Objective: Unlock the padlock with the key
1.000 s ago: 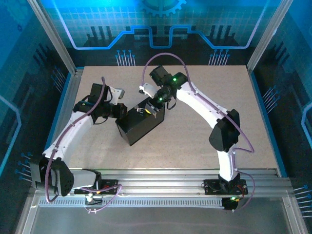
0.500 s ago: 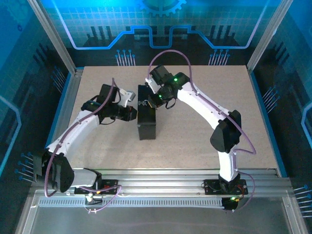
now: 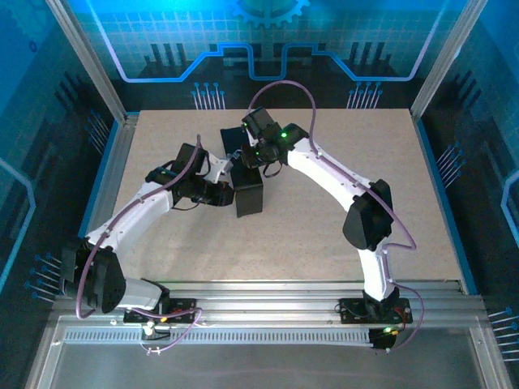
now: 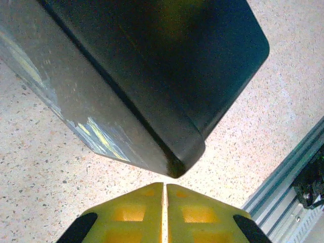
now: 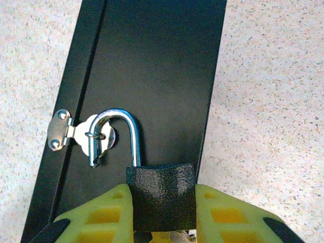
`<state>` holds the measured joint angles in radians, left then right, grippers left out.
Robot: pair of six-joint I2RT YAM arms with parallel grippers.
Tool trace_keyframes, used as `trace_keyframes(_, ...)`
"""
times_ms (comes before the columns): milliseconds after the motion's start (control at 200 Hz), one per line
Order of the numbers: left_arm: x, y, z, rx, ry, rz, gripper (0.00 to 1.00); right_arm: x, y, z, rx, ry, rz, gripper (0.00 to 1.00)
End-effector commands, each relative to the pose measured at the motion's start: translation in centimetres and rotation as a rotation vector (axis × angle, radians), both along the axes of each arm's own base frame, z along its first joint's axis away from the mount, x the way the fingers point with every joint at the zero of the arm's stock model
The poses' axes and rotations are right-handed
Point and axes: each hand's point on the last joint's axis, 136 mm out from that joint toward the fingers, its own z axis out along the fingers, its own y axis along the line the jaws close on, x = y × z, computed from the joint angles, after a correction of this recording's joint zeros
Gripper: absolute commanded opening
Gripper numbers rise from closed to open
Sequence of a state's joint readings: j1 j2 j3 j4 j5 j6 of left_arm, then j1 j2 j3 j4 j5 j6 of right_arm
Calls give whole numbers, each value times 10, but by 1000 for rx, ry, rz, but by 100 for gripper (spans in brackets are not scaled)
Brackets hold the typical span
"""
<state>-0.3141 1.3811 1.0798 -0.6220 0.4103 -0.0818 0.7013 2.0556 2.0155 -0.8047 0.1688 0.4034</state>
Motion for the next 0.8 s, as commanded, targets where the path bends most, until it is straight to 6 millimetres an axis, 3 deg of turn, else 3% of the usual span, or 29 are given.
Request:
trace_keyframes(0, 13, 12, 8, -15, -21, 94, 10, 15, 6, -6, 42, -13, -83, 0)
trace_keyframes(230, 58, 43, 32, -17, -132, 292, 11, 32, 14, 8, 157, -11, -145, 0)
trace_keyframes(370, 98, 67, 42, 9, -208, 447, 19, 35, 21, 7, 196, 15, -157, 0)
trace_keyframes(615, 160, 72, 51, -55, -256, 540, 22, 31, 22, -7, 185, 37, -139, 0)
trace_keyframes(730, 178, 69, 49, -63, -254, 538, 22, 31, 17, -4, 173, 24, -134, 6)
trace_keyframes(790, 182, 67, 51, -74, -255, 542, 22, 32, 12, 2, 168, 9, -136, 16)
